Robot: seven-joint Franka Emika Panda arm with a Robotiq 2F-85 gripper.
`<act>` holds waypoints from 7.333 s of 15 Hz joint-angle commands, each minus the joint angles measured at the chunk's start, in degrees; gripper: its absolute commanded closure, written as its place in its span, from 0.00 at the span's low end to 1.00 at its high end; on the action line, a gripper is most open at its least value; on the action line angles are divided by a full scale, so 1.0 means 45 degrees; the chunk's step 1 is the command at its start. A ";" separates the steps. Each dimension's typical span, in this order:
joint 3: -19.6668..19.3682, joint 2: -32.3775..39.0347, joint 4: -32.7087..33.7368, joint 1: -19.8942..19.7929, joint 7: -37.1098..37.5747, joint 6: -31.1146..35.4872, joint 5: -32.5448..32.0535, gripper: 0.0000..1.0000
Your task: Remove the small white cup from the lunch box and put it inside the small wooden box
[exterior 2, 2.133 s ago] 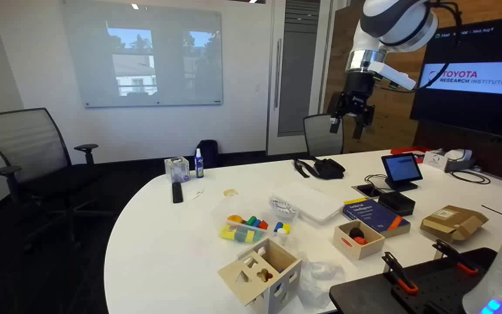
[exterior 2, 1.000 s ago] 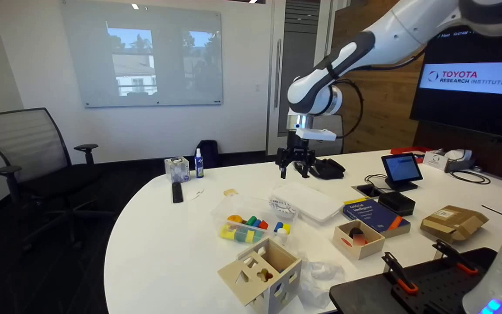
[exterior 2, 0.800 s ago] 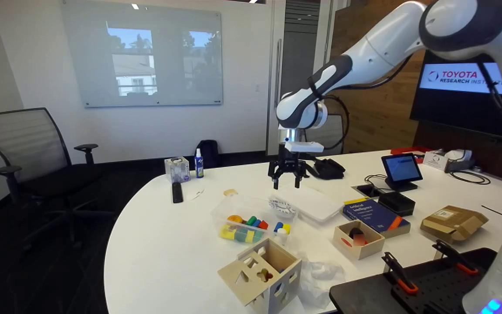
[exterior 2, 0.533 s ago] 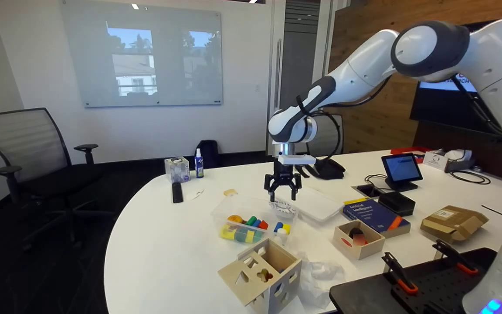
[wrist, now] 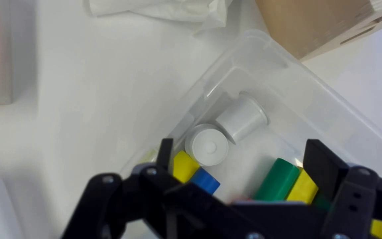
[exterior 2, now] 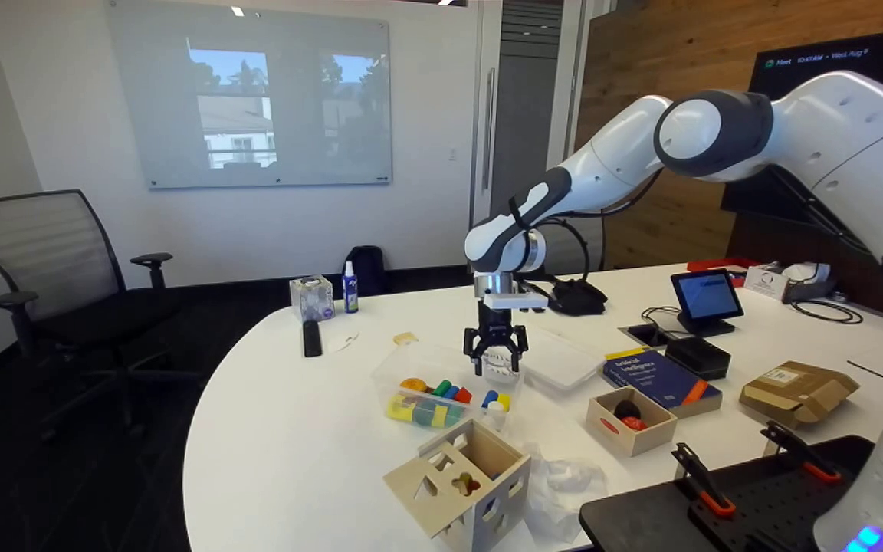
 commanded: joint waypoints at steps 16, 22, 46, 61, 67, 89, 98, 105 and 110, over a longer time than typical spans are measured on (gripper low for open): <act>-0.0340 0.3531 0.4271 0.0840 0.0847 -0.2660 -0.0237 0.00; -0.0735 0.4130 0.5020 0.1141 0.1431 -0.2718 -0.0582 0.00; -0.0675 0.2158 0.4235 0.1414 0.1855 -0.3411 -0.0511 0.85; -0.1829 -0.4464 -0.3670 -0.1199 0.5667 -0.0950 0.2219 0.85; -0.2593 -0.5754 -0.7756 -0.2566 0.5282 0.0446 0.3207 0.85; -0.2524 -0.5393 -1.0444 -0.3439 0.4856 0.6697 0.3877 0.85; -0.1688 -0.4780 -0.9646 -0.4131 0.2988 0.6394 0.4902 0.00; -0.1750 -0.5580 -0.9664 -0.2219 0.4069 0.5007 0.2958 0.00; -0.1653 -0.6731 -0.9500 -0.0438 0.5367 0.4002 0.1144 0.00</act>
